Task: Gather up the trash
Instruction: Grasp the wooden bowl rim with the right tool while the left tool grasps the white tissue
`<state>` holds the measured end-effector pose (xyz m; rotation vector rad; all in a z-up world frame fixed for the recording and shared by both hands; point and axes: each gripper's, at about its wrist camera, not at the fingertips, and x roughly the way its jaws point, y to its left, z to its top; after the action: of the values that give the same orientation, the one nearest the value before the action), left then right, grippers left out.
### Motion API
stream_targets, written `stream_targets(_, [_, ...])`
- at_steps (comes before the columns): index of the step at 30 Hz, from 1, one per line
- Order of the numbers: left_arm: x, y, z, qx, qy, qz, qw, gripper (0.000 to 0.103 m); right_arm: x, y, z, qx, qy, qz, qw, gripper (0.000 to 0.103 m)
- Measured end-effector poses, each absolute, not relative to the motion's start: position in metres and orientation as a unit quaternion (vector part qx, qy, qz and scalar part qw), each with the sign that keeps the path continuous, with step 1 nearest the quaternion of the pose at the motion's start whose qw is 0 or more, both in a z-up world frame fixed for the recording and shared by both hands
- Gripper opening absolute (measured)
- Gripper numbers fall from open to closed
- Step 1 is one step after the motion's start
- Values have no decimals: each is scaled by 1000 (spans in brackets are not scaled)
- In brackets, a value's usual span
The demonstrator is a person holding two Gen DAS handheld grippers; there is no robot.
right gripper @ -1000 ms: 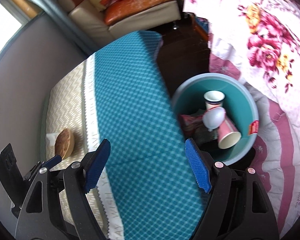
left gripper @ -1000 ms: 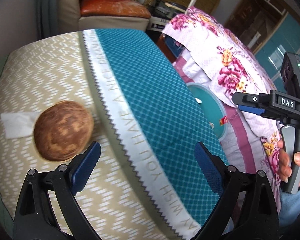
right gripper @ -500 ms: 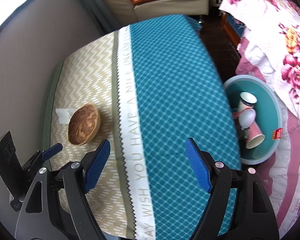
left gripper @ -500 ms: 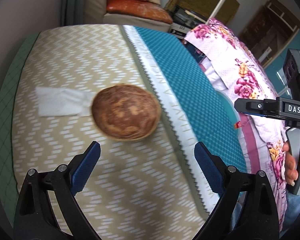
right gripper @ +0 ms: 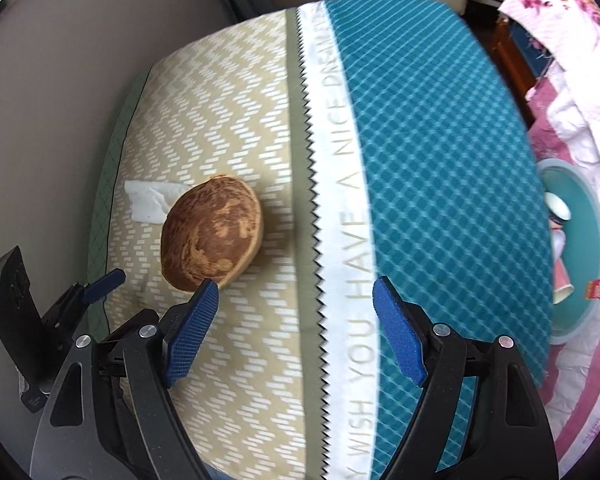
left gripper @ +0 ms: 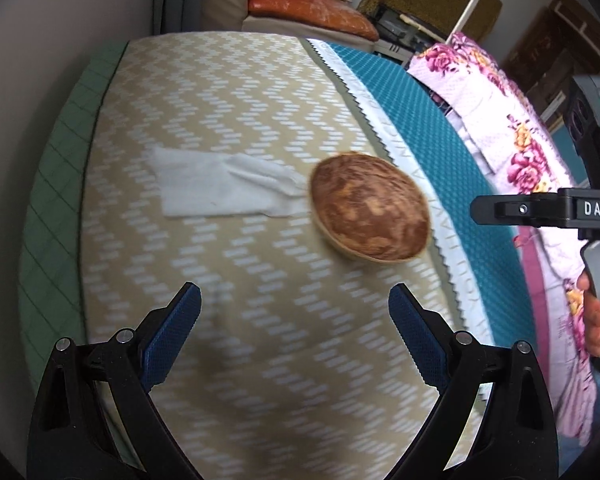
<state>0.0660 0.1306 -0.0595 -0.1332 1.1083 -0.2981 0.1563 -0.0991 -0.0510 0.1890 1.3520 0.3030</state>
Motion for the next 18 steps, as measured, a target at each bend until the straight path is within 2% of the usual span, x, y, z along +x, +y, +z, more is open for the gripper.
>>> stream_targets(5, [77,145,-61,-30,520,-131,843,95,166,-79,-60,86,626,153,760,74])
stream_targets(8, [86,159,-61,-28,520,-123,845,95,170,-67,-65,83,630,164,755,64])
stream_targets(14, [99,168,-60,1,515,-120,849,95,175,-46,-80,81,637,174,747,58])
stream_targets(16, [106,166,-60,20,516,-130,847,95,175,-40,-85,77,640,177,744,51])
stream_targets(18, [116,163,-62,43,517,-137,844,95,174,-33,-89,67,637,179,747,22])
